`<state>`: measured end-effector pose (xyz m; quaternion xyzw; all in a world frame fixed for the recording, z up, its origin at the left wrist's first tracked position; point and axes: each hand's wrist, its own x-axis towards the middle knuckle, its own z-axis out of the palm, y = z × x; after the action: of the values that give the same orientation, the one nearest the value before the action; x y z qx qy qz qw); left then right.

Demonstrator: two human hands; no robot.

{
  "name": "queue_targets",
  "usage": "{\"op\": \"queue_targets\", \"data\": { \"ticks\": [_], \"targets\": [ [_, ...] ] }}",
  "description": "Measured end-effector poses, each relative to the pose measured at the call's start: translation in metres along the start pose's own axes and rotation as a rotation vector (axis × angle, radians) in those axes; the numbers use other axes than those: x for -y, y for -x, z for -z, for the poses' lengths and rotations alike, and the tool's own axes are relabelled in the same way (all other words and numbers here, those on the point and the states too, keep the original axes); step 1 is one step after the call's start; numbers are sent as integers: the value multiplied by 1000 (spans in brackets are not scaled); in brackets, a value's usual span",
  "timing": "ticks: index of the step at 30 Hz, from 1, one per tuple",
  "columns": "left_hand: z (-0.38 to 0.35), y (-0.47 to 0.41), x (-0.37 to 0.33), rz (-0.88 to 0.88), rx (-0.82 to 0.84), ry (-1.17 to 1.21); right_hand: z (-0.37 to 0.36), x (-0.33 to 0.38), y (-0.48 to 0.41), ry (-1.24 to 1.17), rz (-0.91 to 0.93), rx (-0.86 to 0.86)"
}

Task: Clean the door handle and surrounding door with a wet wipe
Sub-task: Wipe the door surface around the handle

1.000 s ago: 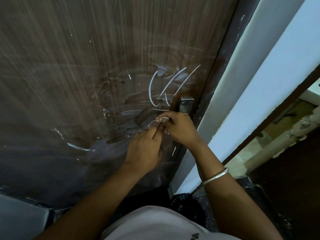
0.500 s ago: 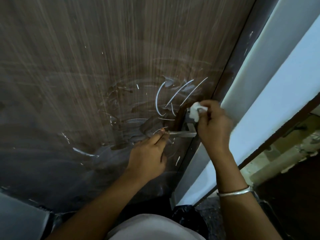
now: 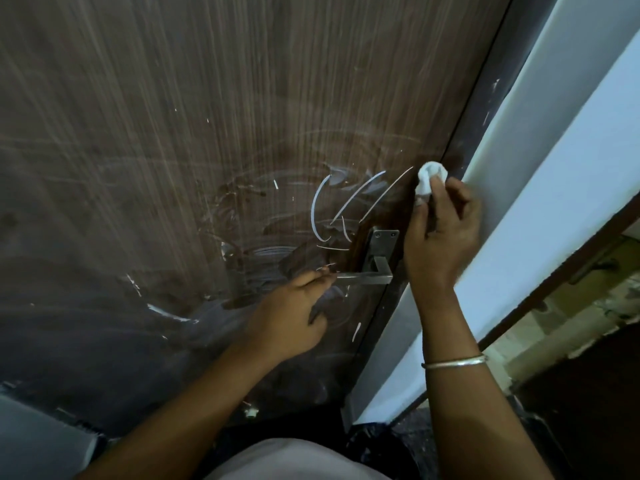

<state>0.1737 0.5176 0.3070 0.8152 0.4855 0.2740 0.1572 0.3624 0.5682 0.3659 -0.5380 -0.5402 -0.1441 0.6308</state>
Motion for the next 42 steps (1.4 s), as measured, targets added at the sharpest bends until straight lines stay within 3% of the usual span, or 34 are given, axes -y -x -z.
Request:
{"op": "queue_targets", "data": {
  "ticks": [5,16,21,28,32,34,40,42],
  "targets": [
    [-2,3,0,-6,22,-26,-8,-5,-1,55,22,113],
    [0,3,-10,31,55,-34,2,-16,-2,-47,-143,6],
    [3,0,-12,49,33,-12,-2,0,-17,18,-50,-37],
    [9,-2,-9,49,-7,21,-23,9,-2,65,215,101],
    [11,3,-3,69,-16,24,-12,0,-7,-36,-33,42],
    [11,5,-1,86,-25,27,-13,7,-20,-20,-65,-29],
    [10,4,-2,69,-42,40,-36,30,-6,13,280,121],
    [12,4,-1,82,-35,38,-33,24,5,-26,214,155]
  ]
}}
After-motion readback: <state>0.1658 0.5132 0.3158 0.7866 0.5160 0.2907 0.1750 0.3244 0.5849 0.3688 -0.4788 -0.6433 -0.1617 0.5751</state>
